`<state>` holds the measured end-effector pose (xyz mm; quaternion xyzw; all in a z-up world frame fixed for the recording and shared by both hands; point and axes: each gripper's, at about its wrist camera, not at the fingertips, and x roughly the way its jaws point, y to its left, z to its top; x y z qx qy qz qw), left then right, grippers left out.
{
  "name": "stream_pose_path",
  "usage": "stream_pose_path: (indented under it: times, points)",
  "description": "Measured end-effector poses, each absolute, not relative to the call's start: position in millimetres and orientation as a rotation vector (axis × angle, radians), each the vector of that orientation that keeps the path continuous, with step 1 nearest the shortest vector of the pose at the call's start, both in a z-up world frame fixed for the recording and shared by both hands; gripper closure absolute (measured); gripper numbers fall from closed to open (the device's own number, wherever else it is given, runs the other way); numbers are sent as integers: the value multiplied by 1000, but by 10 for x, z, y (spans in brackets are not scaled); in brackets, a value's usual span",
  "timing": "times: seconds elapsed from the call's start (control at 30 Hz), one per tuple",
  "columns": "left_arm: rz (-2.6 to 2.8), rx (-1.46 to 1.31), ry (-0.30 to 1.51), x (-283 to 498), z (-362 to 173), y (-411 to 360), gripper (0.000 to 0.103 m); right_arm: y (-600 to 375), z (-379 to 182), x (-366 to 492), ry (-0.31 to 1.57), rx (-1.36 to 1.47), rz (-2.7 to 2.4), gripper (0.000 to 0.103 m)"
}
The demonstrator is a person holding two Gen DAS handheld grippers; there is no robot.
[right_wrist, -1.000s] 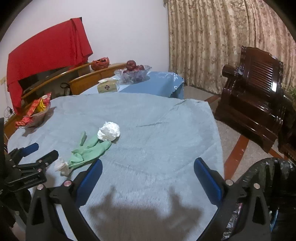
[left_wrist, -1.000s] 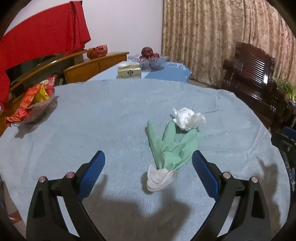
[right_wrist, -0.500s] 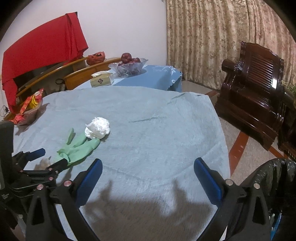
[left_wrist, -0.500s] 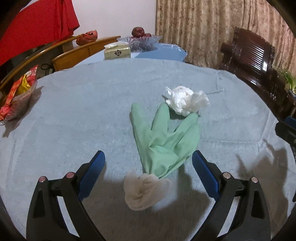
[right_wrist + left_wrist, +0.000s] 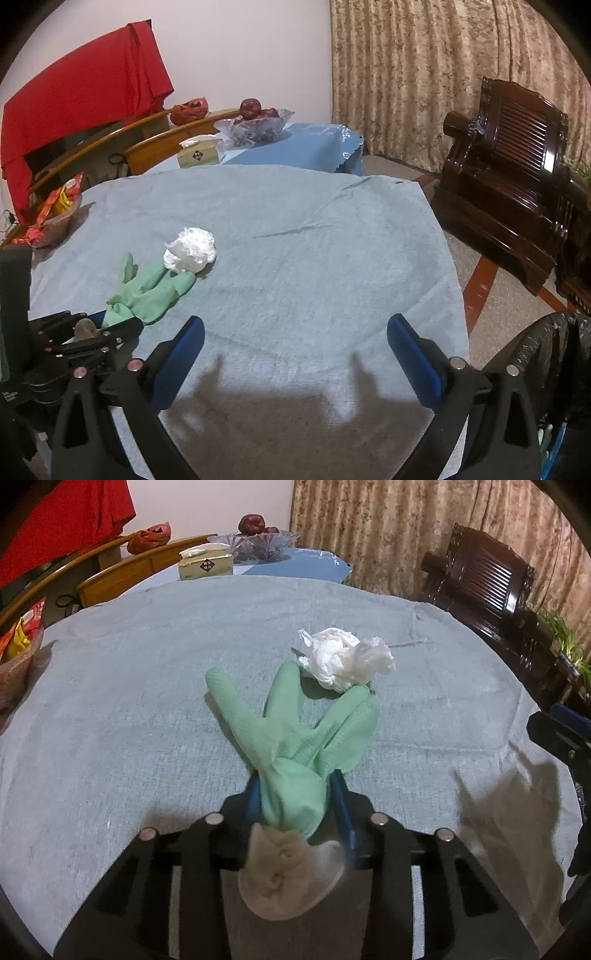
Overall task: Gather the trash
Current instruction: 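Grasp the green glove by its cuff with the left gripper while the right gripper grasps the white tissue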
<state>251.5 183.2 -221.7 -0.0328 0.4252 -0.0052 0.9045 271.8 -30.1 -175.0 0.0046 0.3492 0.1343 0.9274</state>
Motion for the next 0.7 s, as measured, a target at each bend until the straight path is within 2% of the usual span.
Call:
stream_pose_path:
  times: [0.07, 0.17, 0.7]
  points:
    - [-7, -64, 865, 2486, -2191, 1827, 75, -289, -1739, 2725, 715, 9, 276, 6]
    - [4, -71, 844, 2437, -2127, 1843, 77, -262, -1721, 2728, 710, 11, 280, 6]
    - [165, -122, 788, 2307, -1830, 2352, 78, 70, -1642, 2828, 679, -10, 329, 6]
